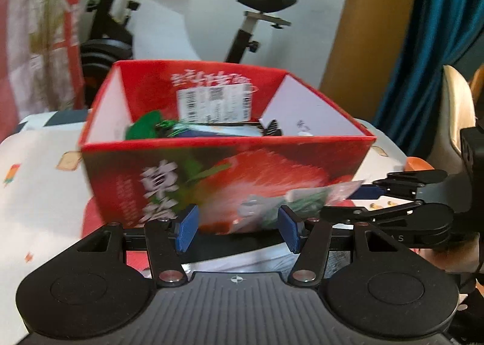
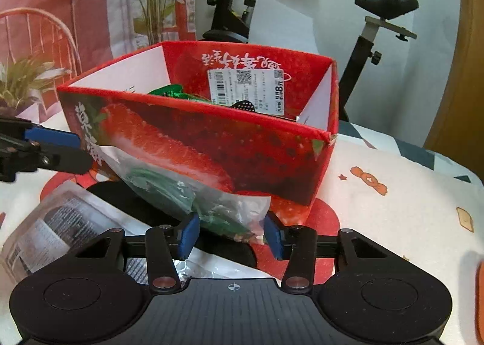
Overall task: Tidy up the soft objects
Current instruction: 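Close the right gripper on the clear bag of green cable while the left gripper grasps it too, then lift the green-cable bag with both grippers and carry it over the red box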
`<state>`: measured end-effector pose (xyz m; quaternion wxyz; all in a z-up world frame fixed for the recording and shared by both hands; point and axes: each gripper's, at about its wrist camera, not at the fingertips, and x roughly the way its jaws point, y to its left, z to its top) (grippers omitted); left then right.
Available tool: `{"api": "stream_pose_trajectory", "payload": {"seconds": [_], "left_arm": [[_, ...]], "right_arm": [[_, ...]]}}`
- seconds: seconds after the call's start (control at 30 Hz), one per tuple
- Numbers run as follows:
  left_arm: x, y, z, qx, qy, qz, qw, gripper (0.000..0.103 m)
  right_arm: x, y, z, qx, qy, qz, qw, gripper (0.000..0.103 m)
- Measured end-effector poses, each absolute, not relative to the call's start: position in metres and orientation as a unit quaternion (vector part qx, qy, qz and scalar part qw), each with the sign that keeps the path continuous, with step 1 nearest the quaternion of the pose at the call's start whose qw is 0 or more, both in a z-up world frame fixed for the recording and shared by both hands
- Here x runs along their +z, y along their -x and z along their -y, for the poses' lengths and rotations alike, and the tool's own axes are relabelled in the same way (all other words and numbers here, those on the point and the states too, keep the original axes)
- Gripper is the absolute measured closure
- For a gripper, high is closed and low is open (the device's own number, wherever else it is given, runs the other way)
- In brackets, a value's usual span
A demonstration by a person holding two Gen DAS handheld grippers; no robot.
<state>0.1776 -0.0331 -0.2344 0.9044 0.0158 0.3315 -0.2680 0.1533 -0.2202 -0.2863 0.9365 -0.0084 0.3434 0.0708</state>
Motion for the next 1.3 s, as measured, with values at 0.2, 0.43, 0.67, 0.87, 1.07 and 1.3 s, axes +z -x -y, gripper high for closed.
{"api": "stream_pose_trajectory", "payload": {"seconds": [0.2, 0.43, 0.67, 0.87, 1.07, 1.3], "left_arm": [[-0.241, -0.192, 0.055, -0.297, -0.045, -0.327, 0.896, 0.043], [-0.248, -0.195, 0.066, -0.318, -0.067, -0.329, 0.887, 0.043], [-0.262, -0.199, 0.075, -0.319, -0.086, -0.347, 0.878, 0.043], [-0.267, -0.201, 0.081, -0.325, -0.090, -0.354, 0.872, 0.043], [-0.267, -0.201, 0.085, -0.311, -0.102, -0.353, 0.877, 0.067], [-0.257, -0.200, 0.077, -0.301, -0.081, -0.348, 0.884, 0.072]], "right_arm": [[-0.287, -0.156, 0.226, 0.072, -0.005, -0.347, 0.935, 0.065], [-0.288, -0.157, 0.230, 0.071, -0.023, -0.350, 0.934, 0.066], [-0.291, -0.158, 0.232, 0.061, -0.047, -0.350, 0.933, 0.066], [-0.295, -0.155, 0.238, 0.053, -0.086, -0.346, 0.933, 0.066], [-0.293, -0.150, 0.237, 0.060, -0.094, -0.335, 0.936, 0.081], [-0.283, -0.145, 0.240, 0.060, -0.100, -0.319, 0.941, 0.086]]}}
